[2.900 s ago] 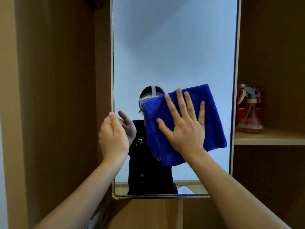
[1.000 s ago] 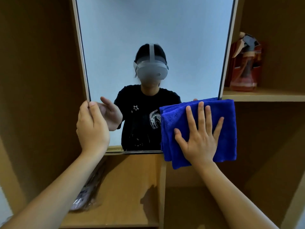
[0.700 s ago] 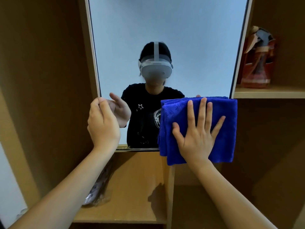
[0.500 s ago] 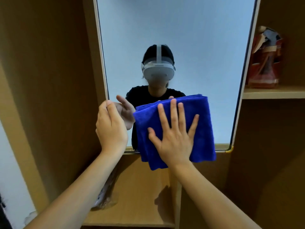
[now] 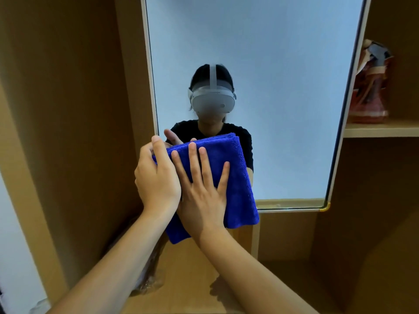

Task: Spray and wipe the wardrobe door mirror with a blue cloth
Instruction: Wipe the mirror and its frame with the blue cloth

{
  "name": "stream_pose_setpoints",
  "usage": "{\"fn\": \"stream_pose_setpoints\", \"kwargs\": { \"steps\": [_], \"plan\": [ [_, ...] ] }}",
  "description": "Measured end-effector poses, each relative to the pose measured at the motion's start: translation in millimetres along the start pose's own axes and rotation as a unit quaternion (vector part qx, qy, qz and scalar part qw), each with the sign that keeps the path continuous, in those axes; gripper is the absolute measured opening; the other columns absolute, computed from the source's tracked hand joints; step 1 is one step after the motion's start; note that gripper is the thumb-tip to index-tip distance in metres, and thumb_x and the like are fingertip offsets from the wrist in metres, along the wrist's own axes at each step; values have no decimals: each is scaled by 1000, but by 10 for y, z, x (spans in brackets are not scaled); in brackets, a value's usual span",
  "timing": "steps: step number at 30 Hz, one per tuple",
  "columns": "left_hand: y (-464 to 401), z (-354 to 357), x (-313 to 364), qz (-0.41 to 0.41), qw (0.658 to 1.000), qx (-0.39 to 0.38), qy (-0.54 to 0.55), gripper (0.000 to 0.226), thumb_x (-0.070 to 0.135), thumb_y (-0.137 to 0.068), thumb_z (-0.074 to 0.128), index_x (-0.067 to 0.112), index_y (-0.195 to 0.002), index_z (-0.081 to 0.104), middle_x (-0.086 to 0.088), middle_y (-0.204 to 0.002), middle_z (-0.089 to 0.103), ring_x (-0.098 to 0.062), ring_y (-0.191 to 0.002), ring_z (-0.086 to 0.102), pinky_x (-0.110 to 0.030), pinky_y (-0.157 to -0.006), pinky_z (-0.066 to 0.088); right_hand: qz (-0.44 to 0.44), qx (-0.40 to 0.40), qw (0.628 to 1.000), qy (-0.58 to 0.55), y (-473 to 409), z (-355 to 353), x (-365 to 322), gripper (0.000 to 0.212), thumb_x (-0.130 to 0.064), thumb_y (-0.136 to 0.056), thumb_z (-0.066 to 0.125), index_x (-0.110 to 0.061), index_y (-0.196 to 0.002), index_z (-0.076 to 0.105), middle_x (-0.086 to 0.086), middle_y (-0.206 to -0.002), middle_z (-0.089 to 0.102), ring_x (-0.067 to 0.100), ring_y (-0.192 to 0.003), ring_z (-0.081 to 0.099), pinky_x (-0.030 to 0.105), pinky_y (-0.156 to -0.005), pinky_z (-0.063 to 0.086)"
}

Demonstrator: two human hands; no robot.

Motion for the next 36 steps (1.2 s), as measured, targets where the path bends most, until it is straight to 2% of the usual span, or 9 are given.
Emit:
{"fn": "stream_pose_setpoints", "kwargs": {
  "steps": [5, 10, 16, 22, 24, 27, 29, 33, 36],
  "plan": [
    [29, 9, -11, 6, 1000, 2, 0, 46, 41, -103, 25, 13, -97, 62, 10, -82, 62, 2, -74, 57, -12, -66, 37, -6, -1, 1000, -9, 52, 3, 37, 64, -55, -98, -6, -27, -155, 1, 5, -164, 0, 21, -150, -10, 58, -116, -13],
    [35, 7, -7, 20, 1000, -3, -16, 41, 39, -104, 26, 16, -91, 57, 12, -75, 56, -1, -70, 54, -16, -65, 38, -16, 30, 999, 11, 108, 22, 158, 64, -59, -99, 19, -31, -155, 3, 0, -163, 2, 16, -149, -15, 55, -118, -8],
    [23, 40, -32, 6, 1000, 8, -15, 41, 39, -104, 26, 12, -95, 57, 13, -75, 54, 4, -67, 53, -4, -57, 36, -16, 55, 998, 23, 192, 32, 477, 66, -62, -98, 29, -34, -154, 9, -2, -163, 6, 13, -150, -9, 54, -119, -4],
    [59, 70, -15, -11, 999, 37, 25, 54, 43, -103, 17, 13, -114, 60, 4, -106, 64, -11, -101, 58, -25, -84, 43, -15, 68, 996, 52, 293, -22, 961, 65, -62, -97, 28, -34, -154, 12, 0, -162, 8, 14, -151, -4, 54, -119, -2],
    [73, 77, -15, -15, 999, 39, 28, 58, 46, -103, 14, 12, -119, 59, 5, -113, 62, -9, -107, 56, -24, -91, 42, -16, 71, 996, 59, 322, -46, 1125, 66, -62, -97, 29, -34, -154, 11, 0, -162, 9, 16, -151, 1, 54, -119, -3],
    [79, 97, -29, -17, 999, 34, 18, 45, 40, -104, 18, 15, -101, 55, 16, -91, 58, 6, -84, 55, -2, -72, 36, -4, 74, 995, 64, 378, -90, 1394, 68, -64, -97, 25, -35, -155, 5, 2, -162, 10, 15, -151, -2, 54, -119, -4],
    [83, 97, -50, -6, 1000, 29, -1, 36, 33, -105, 24, 15, -102, 55, 15, -87, 55, 5, -79, 53, 2, -63, 34, 10, 73, 995, 62, 422, -130, 1573, 68, -66, -96, 21, -36, -155, 0, 2, -162, 9, 14, -150, -6, 54, -119, -5],
    [63, 93, -135, 17, 999, 16, -33, 38, 30, -103, 33, 10, -129, 52, 1, -120, 60, -11, -107, 56, -10, -82, 42, 37, 57, 997, 47, 463, -177, 1779, 70, -67, -95, 20, -38, -153, -5, 1, -163, 4, 13, -150, -11, 54, -118, -7],
    [44, 112, -162, 26, 999, 6, -45, 40, 34, -102, 35, 13, -133, 49, -2, -127, 59, -15, -114, 56, -26, -91, 47, 62, 54, 996, 26, 439, -183, 1731, 74, -65, -93, 28, -37, -154, -3, 2, -163, 4, 14, -150, -10, 55, -118, -7]
  ]
}}
Point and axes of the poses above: each hand's wrist, its own y-axis away from the middle knuckle, its own z-axis out of the palm, x = y × z, the point moved 3 cm from there along -y, towards the middle knuckle
